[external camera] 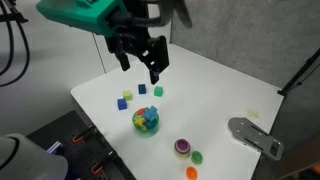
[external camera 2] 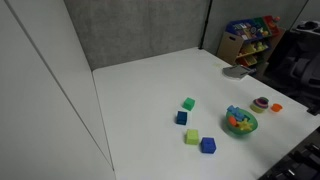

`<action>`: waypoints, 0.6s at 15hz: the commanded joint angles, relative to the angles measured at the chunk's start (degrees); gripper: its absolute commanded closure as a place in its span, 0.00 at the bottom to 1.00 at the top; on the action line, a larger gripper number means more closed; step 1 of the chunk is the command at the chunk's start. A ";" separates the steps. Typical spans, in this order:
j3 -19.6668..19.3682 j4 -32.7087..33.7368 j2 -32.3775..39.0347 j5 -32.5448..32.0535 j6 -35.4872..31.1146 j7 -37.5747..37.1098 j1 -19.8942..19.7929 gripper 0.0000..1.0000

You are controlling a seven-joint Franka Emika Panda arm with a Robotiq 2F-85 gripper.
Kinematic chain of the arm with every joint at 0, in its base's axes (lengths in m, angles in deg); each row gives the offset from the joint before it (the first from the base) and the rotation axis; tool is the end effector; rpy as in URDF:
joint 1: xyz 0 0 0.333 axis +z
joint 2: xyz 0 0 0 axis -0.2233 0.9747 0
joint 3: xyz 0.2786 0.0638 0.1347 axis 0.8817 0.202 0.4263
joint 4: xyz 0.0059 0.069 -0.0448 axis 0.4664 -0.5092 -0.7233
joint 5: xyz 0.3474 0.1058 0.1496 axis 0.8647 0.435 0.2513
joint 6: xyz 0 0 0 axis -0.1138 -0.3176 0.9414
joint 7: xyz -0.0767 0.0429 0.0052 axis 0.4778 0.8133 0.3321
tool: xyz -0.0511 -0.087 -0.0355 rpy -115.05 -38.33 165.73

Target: Remove the blue toy from the green bowl and put it on the table.

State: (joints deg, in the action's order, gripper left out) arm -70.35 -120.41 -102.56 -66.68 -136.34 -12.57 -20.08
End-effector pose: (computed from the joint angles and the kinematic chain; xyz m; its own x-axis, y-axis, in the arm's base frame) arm 0.3224 -0.1824 0.5404 0.9925 0.1080 0.0580 0.1055 -0.9934 0.0447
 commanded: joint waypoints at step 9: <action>1.08 1.53 5.26 3.04 -2.79 -1.95 1.66 0.00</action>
State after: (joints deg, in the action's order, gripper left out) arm -70.05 -120.44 -100.73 -65.53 -137.46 -13.12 -19.40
